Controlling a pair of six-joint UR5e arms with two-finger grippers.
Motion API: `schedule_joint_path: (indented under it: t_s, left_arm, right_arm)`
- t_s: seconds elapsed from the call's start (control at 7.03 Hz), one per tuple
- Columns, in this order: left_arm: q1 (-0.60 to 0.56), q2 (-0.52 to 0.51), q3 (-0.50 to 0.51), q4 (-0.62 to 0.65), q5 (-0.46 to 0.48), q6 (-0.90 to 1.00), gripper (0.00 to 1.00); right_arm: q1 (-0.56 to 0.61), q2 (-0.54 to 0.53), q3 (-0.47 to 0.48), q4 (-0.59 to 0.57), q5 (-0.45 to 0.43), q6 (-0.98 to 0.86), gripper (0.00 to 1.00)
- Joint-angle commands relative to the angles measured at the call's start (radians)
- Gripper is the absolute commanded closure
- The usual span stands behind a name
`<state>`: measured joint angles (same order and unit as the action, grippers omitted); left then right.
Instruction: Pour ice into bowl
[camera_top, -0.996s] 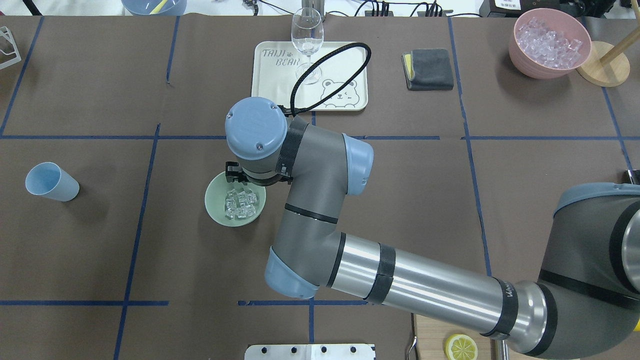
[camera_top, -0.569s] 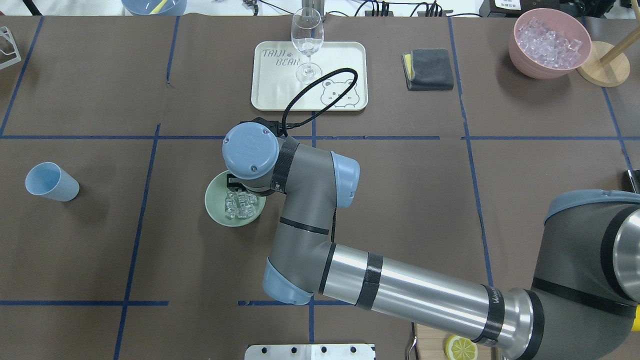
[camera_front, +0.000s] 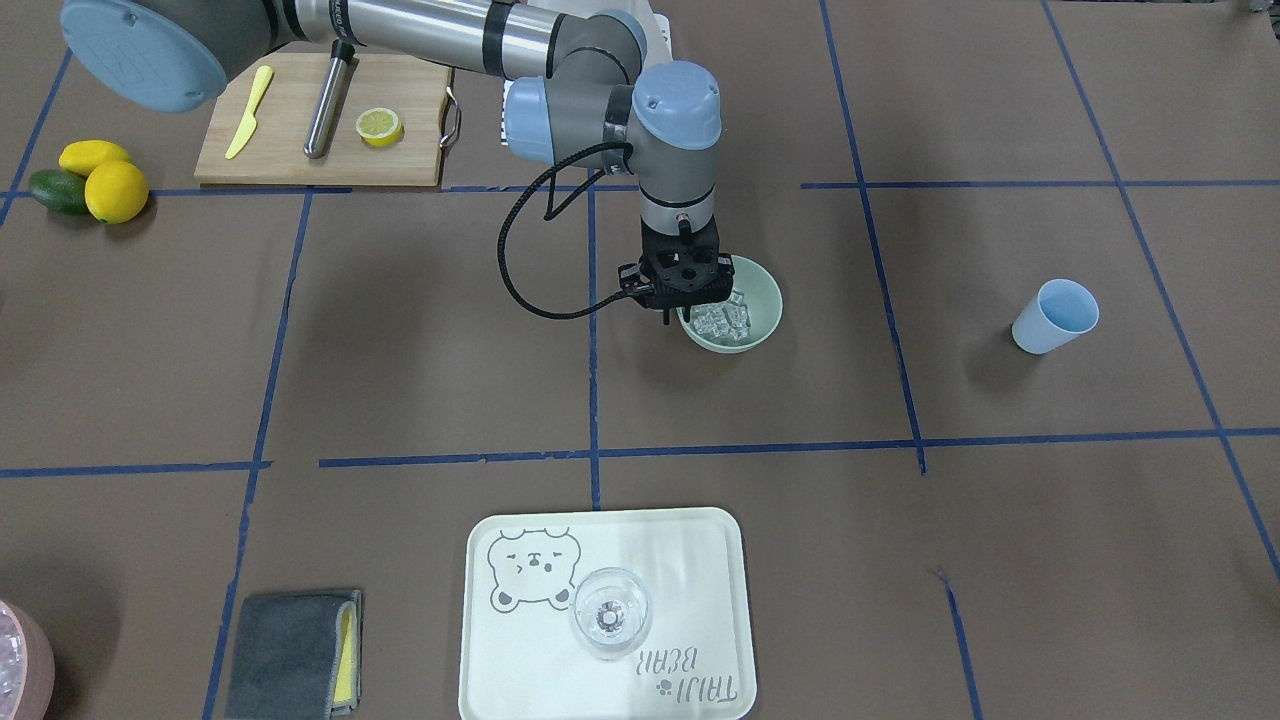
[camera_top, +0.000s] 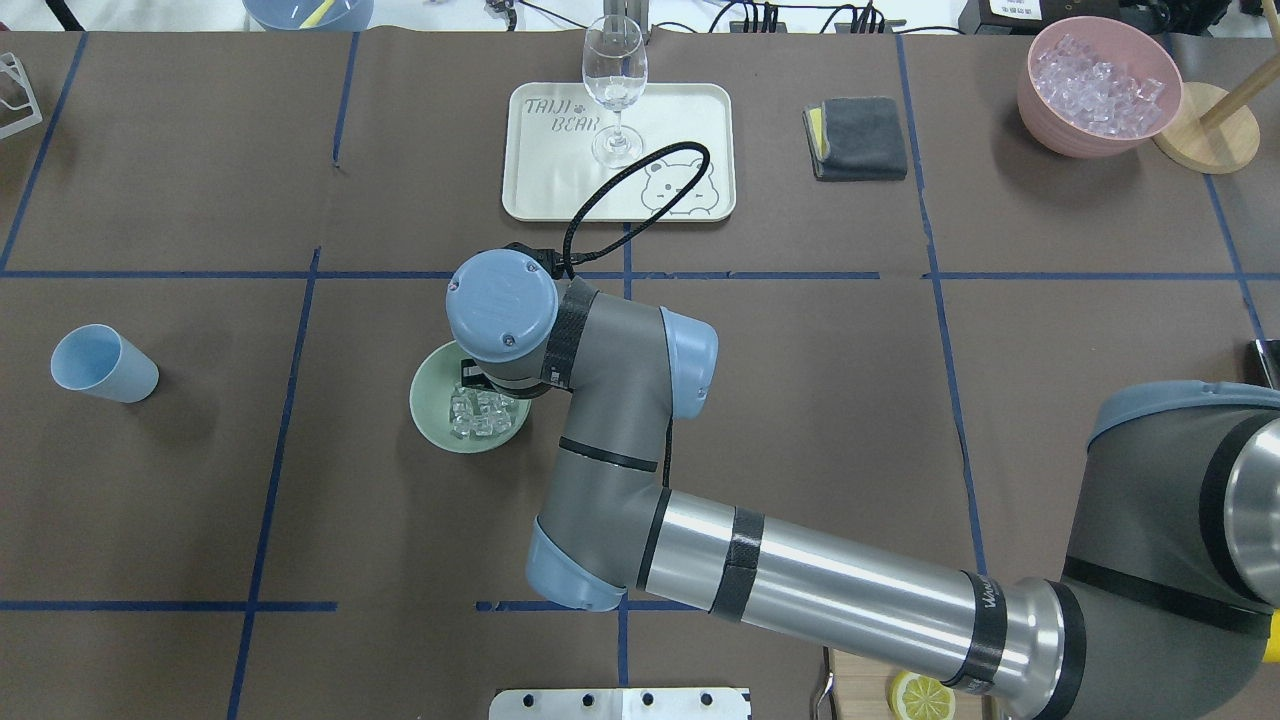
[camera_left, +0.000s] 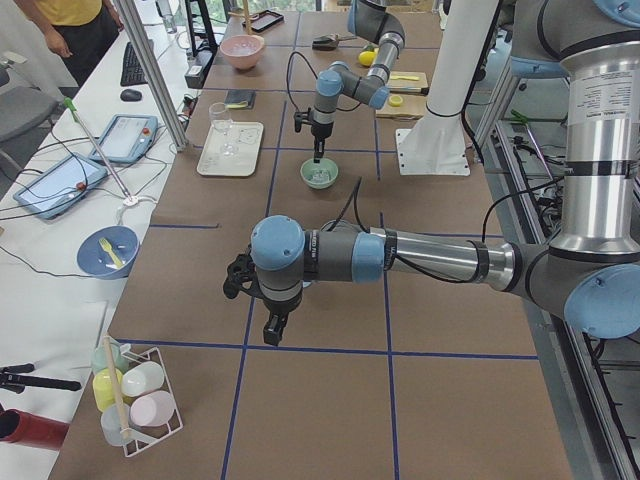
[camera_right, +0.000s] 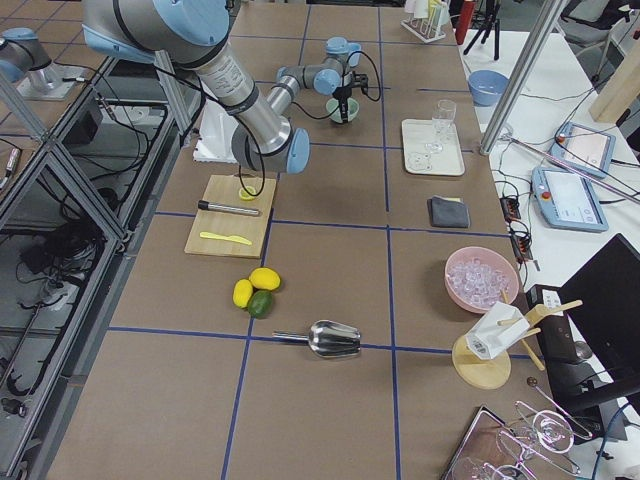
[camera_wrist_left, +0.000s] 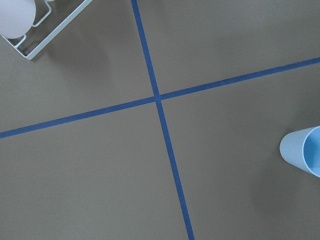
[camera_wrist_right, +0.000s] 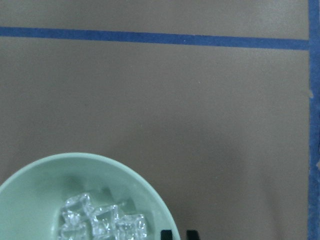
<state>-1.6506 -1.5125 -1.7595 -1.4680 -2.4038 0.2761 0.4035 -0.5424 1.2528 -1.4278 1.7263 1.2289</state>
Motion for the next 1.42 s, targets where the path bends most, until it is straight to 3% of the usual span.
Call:
schedule_joint_path:
  t_s: [0.0, 0.28, 0.43, 0.71, 0.85, 1.28]
  left_arm:
    - [0.0, 0.0, 0.0, 0.0, 0.0, 0.0, 0.0]
    - [0.0, 0.002, 0.005, 0.005, 0.0, -0.002, 0.0]
    - [0.0, 0.002, 0.008, 0.005, 0.009, -0.002, 0.0]
    - [0.003, 0.0, 0.052, 0.005, 0.012, -0.003, 0.0]
    - [0.006, -0.008, 0.073, 0.003, 0.006, -0.014, 0.0]
    - [0.006, -0.008, 0.069, 0.0, 0.005, -0.005, 0.0]
  right_arm:
    - [0.001, -0.005, 0.016, 0.058, 0.001, 0.006, 1.0]
    - [0.055, -0.058, 0.116, 0.061, 0.045, -0.005, 1.0]
    - [0.136, -0.155, 0.213, 0.061, 0.161, -0.017, 1.0]
    - [0.326, -0.385, 0.372, 0.07, 0.345, -0.282, 1.0]
    - [0.421, -0.471, 0.401, 0.07, 0.461, -0.364, 1.0]
    - [0.573, -0.722, 0.435, 0.078, 0.504, -0.605, 1.0]
